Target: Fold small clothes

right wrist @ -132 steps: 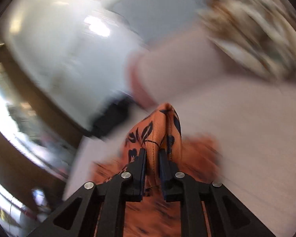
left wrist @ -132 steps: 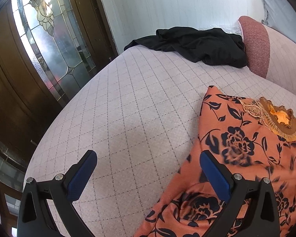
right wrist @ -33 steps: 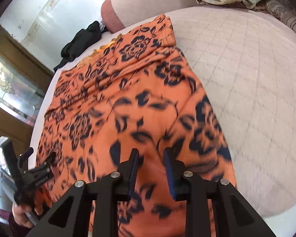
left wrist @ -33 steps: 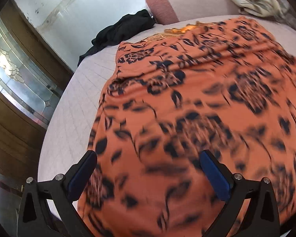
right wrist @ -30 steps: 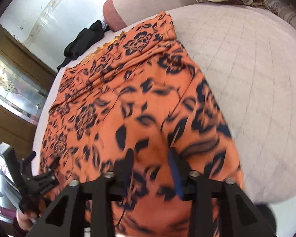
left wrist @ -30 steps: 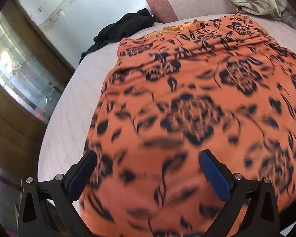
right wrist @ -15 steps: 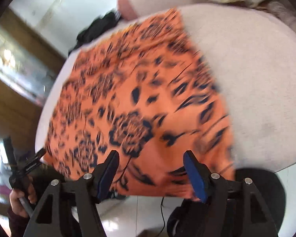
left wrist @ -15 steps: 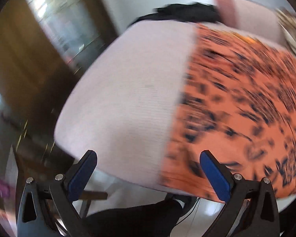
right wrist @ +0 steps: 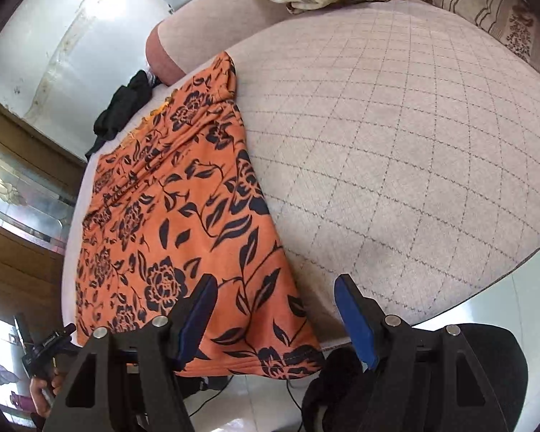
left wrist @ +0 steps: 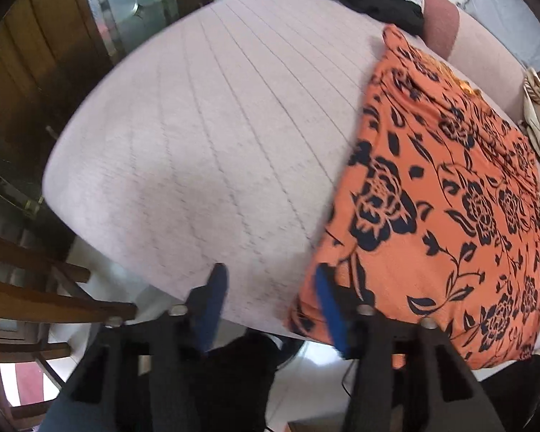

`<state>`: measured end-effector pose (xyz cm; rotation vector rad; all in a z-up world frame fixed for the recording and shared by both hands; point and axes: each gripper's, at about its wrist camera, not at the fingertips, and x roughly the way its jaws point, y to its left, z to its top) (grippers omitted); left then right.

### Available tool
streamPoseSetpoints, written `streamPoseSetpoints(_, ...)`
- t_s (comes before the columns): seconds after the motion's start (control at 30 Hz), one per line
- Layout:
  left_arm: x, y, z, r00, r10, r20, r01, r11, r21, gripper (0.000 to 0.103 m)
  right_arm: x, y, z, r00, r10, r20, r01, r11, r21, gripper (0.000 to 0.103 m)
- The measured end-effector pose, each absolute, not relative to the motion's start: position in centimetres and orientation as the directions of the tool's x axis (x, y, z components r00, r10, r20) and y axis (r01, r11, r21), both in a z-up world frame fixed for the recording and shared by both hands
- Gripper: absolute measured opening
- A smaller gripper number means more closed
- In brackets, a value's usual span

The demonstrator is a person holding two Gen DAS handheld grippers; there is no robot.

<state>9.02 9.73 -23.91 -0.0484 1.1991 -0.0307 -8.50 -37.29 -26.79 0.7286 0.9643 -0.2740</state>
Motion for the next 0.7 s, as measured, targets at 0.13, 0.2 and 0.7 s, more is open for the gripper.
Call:
streamPoseSetpoints(0.13, 8.8, 8.3, -24.0, 0.364, -0.089, -0.927, 0.053, 0.996, -0.074, 0.058, -8.1, -37.5, -27.3, 0.545, 0.096, -0.833, 0.528, 0.733, 0.429, 0.071)
streamPoseSetpoints(0.2, 8.6, 8.0, -23.9, 0.367, -0.131, -0.921, 0.073, 0.991, -0.112, 0.073, -8.2, -37.6, -27.4, 0.533, 0.090, -0.842, 0.535, 0.734, 0.417, 0.071)
streamPoseSetpoints(0.7, 9.2, 6.1, -24.8, 0.321, -0.245, -0.915, 0.151, 0.967, -0.206, 0.027, -7.2, -34.0, -30.4, 0.434, 0.090, -0.896, 0.507, 0.798, 0.326, 0.051)
